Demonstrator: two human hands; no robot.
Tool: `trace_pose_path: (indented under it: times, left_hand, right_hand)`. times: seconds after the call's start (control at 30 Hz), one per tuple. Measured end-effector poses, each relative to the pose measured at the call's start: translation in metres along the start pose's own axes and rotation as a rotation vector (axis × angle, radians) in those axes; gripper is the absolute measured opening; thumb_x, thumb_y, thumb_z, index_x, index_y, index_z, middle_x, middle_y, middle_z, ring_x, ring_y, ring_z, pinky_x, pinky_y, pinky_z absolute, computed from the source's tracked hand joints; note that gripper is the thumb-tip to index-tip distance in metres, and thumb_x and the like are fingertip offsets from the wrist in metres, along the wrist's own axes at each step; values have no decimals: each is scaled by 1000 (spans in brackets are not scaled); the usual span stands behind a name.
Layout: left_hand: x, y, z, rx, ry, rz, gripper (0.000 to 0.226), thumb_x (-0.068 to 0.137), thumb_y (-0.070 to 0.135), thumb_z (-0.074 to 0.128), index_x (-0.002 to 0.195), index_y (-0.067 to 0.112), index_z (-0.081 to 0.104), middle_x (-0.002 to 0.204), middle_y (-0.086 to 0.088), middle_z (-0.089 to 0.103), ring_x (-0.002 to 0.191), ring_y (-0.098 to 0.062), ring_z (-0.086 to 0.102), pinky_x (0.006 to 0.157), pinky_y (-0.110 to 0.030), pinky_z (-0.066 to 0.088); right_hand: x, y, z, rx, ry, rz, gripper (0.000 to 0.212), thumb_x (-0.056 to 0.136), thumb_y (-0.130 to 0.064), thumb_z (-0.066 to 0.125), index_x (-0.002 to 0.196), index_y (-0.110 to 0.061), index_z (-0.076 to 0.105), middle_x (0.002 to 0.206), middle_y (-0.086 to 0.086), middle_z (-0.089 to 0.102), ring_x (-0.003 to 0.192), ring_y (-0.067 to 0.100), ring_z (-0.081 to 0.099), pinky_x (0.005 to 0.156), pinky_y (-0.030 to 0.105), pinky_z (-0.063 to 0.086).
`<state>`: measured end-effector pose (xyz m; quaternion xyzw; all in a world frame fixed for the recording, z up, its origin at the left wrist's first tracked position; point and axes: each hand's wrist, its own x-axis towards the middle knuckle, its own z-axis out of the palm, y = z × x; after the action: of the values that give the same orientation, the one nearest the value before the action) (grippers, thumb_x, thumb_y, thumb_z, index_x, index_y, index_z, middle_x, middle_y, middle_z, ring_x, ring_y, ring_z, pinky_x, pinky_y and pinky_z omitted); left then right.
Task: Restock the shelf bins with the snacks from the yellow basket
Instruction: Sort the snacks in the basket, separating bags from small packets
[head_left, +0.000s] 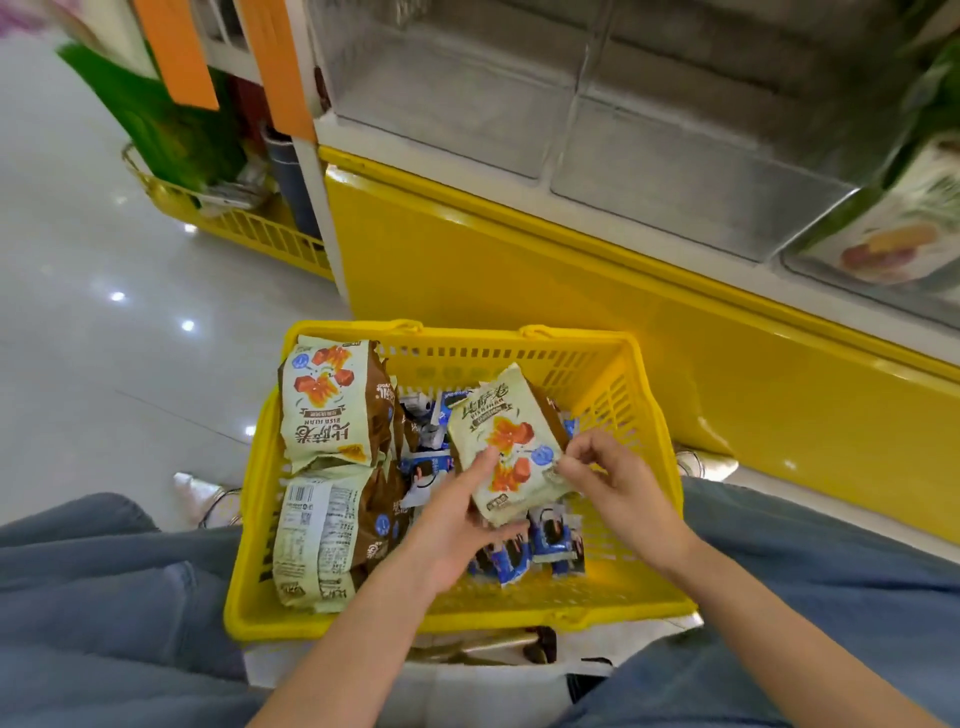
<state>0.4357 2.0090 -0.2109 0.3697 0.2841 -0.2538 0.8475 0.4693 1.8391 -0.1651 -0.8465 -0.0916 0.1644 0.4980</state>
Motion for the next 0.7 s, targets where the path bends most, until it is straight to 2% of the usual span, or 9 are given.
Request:
trace_pose_path:
  times: [0.07,0.13,0.2,0.27,0.33,0.47,0.5,0.57,0.7]
  left_hand:
    - [-16,11,-6,56,109,119,79,66,39,73,135,17,42,119,-6,65,107,-23,63,93,-44,49]
    - [-32,21,-14,243,213,224,95,58,51,74,138,23,33,133,0,54,117,-17,55,102,-43,41]
    - [-50,30,-22,461,237,341,87,60,60,68,135,33,33,132,16,48,119,-3,49,103,-30,39]
    - [-66,39,-32,587,161,431,57,64,62,64,115,49,43,112,33,55,101,15,54,85,-10,45]
    - [-76,46,-47,606,152,524,38,71,61,61,105,53,46,103,30,61,94,12,60,74,-13,51]
    - [-81,54,-100,605,655,790,24,94,37,47,116,29,50,113,6,57,94,-6,59,73,-23,50]
    - [-80,54,-113,637,778,778,27,96,34,43,119,23,50,117,2,55,97,-9,56,78,-26,49]
    - [-71,54,-126,717,869,635,32,98,32,37,121,14,51,117,-4,55,98,-14,54,83,-27,45]
    - [-60,45,-135,661,761,451,25,100,36,26,106,18,43,81,12,52,73,-4,54,51,-14,35]
  right_hand:
    - [-4,-3,12,72,-78,46,14,89,-32,56,81,-22,51,80,-7,53,75,-2,50,69,11,40]
    - [-3,-5,23,156,-91,134,41,73,-58,56,96,-25,49,98,-6,56,93,4,54,87,22,45]
    - [1,-11,37,273,-149,247,67,65,-67,58,116,-28,42,116,-9,57,106,8,59,94,35,50]
    - [7,-23,55,383,-205,270,72,67,-61,63,127,-28,40,119,-7,62,101,12,66,85,35,56]
    - [13,-37,72,404,-213,262,66,70,-56,64,127,-29,42,116,-6,65,95,11,69,77,30,58]
    - [18,-55,113,309,-274,244,59,73,-56,60,122,-27,44,106,-12,65,86,3,69,65,17,54]
    - [18,-57,125,274,-295,253,58,77,-55,59,124,-25,43,106,-13,64,88,4,68,65,17,55]
    - [20,-56,139,184,-337,289,59,85,-51,56,130,-17,39,114,-6,62,97,11,64,67,22,56]
    - [19,-46,161,-261,-433,246,62,88,-57,49,131,-13,41,117,6,63,97,23,64,82,41,55]
